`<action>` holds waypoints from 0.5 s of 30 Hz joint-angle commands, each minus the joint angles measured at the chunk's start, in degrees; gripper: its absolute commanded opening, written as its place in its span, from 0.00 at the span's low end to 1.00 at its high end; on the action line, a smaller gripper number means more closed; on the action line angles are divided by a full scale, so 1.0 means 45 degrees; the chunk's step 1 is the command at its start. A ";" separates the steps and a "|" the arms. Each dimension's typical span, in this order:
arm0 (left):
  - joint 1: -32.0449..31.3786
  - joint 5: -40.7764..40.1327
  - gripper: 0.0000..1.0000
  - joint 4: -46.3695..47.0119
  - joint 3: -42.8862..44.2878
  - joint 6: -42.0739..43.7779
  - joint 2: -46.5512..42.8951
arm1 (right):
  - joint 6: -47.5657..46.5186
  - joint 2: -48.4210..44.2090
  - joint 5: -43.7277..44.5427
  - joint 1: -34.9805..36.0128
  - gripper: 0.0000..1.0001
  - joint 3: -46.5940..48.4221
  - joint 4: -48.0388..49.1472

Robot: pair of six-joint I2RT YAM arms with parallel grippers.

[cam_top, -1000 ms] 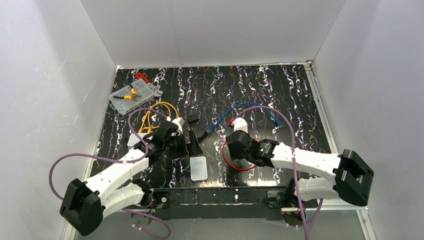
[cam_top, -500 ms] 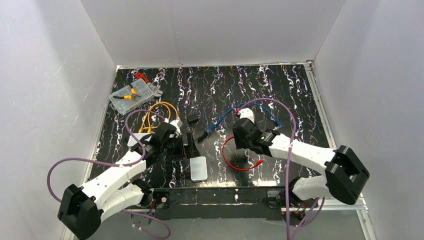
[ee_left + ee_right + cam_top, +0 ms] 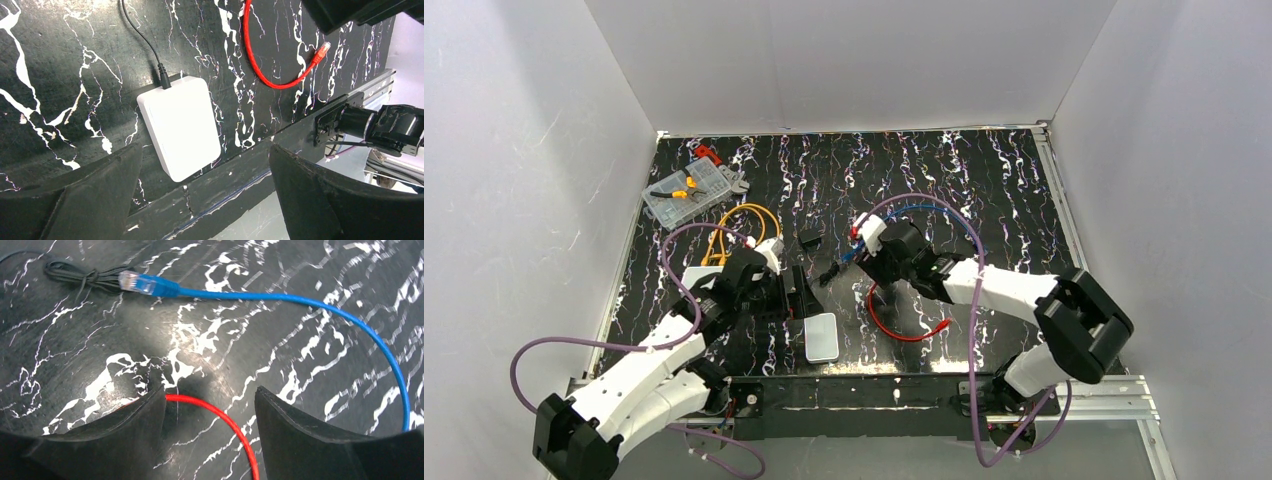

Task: Insert the plug into the switch port
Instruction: Pick up the connector from the center of the board.

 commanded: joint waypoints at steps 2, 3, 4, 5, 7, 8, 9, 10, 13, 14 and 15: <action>0.0015 0.0233 0.98 -0.0245 0.0328 -0.0014 -0.0371 | -0.4194 0.0816 -0.3326 -0.0260 0.72 0.0375 0.1371; 0.0015 0.0265 0.98 -0.0211 0.0292 -0.0021 -0.0403 | -0.4743 0.0814 -0.3889 -0.0312 0.72 0.0151 0.1717; 0.0015 0.0284 0.98 -0.0205 0.0292 -0.0020 -0.0424 | -0.5283 0.0782 -0.4457 -0.0382 0.72 -0.0111 0.2190; 0.0024 0.0286 0.98 -0.0214 0.0290 -0.0015 -0.0443 | -0.5763 0.0759 -0.4914 -0.0522 0.72 -0.0302 0.2562; 0.0015 0.0286 0.98 -0.0300 0.0319 0.0019 -0.0500 | -0.6485 0.0899 -0.5795 -0.0845 0.71 -0.0439 0.2998; 0.0015 0.0291 0.98 -0.0336 0.0359 0.0058 -0.0531 | -0.6841 0.1064 -0.6129 -0.0988 0.71 -0.0341 0.3010; 0.0015 0.0287 0.98 -0.0374 0.0381 0.0088 -0.0591 | -0.7315 0.1243 -0.6552 -0.1099 0.69 -0.0123 0.2869; 0.0020 0.0269 0.98 -0.0408 0.0403 0.0135 -0.0667 | -0.7609 0.1449 -0.6875 -0.1191 0.68 0.0057 0.2601; 0.0044 0.0102 0.98 -0.0614 0.0483 0.0278 -0.0806 | -0.8429 0.1883 -0.8014 -0.1390 0.67 0.0584 0.1994; 0.0053 0.0063 0.98 -0.0670 0.0502 0.0318 -0.0860 | -0.8634 0.2027 -0.8237 -0.1432 0.66 0.0756 0.1878; 0.0068 0.0004 0.98 -0.0721 0.0504 0.0352 -0.0894 | -0.8714 0.2184 -0.8309 -0.1457 0.65 0.0863 0.2008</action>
